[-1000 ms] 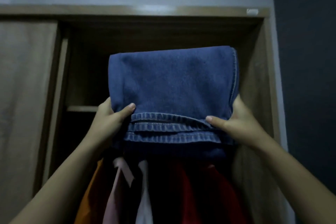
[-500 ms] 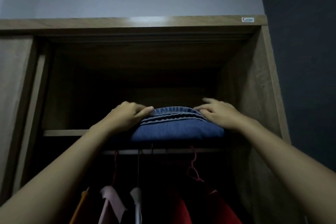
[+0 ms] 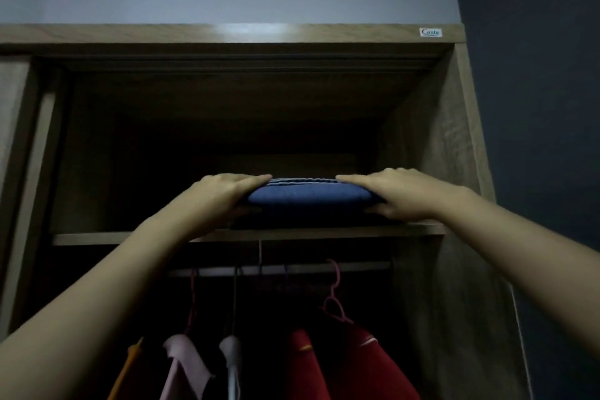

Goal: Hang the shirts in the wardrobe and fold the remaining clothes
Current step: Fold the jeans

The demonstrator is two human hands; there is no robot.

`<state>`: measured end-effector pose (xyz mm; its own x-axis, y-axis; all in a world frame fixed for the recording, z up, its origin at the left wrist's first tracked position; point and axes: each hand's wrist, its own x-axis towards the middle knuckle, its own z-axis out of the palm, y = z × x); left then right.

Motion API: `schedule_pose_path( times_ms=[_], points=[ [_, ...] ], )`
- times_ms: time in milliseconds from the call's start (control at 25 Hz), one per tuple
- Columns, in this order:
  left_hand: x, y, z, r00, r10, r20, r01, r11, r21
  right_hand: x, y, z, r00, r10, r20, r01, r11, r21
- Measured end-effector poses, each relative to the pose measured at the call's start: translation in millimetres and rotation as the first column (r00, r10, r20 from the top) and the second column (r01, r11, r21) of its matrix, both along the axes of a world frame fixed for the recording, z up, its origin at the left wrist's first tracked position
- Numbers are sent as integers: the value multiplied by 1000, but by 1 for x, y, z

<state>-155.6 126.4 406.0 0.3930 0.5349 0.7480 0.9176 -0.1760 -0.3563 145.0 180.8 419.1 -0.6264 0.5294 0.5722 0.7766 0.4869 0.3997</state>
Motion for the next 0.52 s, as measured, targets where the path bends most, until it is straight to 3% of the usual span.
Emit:
schedule_pose_path(
  times_ms=[160, 280, 400, 520],
  points=[
    [26, 47, 10, 1000, 3, 0, -3, 973, -230, 16, 19, 0, 981, -191, 32, 193, 957, -215],
    [27, 63, 6, 995, 18, 98, 23, 913, -408, 18, 21, 3, 969, -242, 49, 241, 884, -400],
    [25, 65, 7, 992, 127, 8, -112, 905, -410, 14, 21, -2, 957, -281, 67, 285, 879, -381],
    [28, 54, 5, 984, 176, -6, -155, 850, -503, 13, 18, -8, 943, -327, 69, 320, 824, -467]
  ],
)
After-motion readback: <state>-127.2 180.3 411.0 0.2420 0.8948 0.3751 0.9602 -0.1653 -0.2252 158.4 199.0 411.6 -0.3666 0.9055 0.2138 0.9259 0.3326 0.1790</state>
